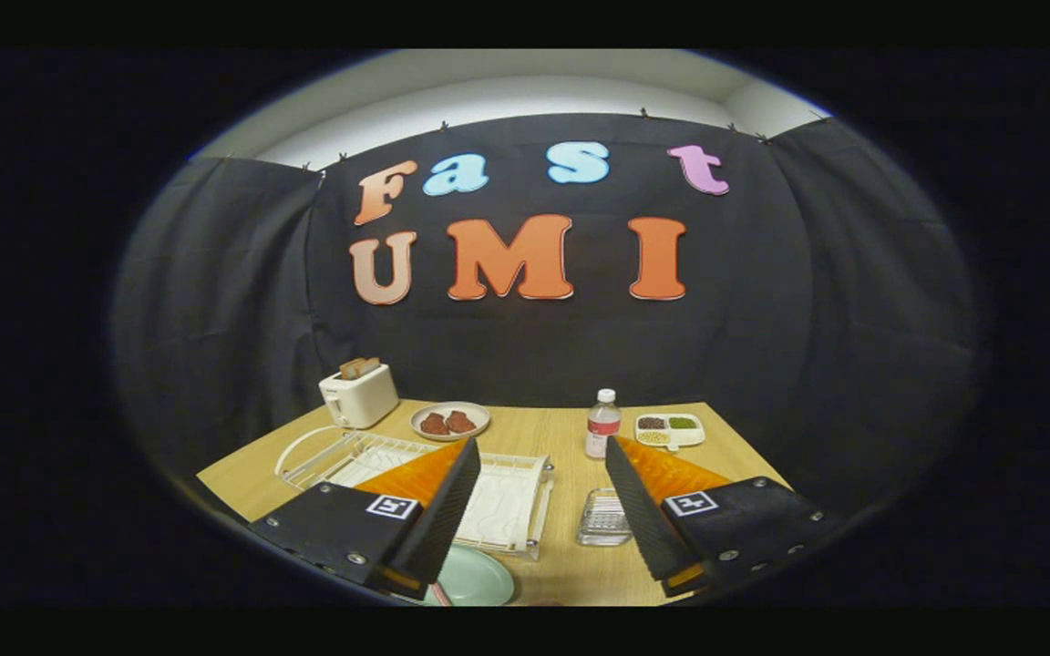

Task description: Take the plate from the dish rack, then take the spoon from the basket and place it into the plate.

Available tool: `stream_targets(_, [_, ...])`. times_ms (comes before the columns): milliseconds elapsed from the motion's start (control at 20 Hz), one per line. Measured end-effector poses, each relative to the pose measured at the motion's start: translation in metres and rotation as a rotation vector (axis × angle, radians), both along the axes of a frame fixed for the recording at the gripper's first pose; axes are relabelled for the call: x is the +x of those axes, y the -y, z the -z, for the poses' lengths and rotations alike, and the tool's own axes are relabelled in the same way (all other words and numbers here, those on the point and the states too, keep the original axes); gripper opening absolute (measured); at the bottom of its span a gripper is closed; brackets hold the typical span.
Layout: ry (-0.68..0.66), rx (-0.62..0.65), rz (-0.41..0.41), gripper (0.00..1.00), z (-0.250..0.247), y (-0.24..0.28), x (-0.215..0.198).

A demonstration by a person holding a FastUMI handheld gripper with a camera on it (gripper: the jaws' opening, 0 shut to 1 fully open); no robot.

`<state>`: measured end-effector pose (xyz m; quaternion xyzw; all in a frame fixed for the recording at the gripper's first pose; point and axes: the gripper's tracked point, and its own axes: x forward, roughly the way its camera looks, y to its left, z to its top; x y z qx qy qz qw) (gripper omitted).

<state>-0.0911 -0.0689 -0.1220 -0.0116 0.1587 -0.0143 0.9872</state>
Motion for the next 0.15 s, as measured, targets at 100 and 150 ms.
stream_targets(100, [0.046,-0.005,0.013,0.87,-0.0098,0.0036,0.0032])
stream_targets(150, [0.056,-0.007,0.019,0.9,-0.0126,0.005,0.0043])
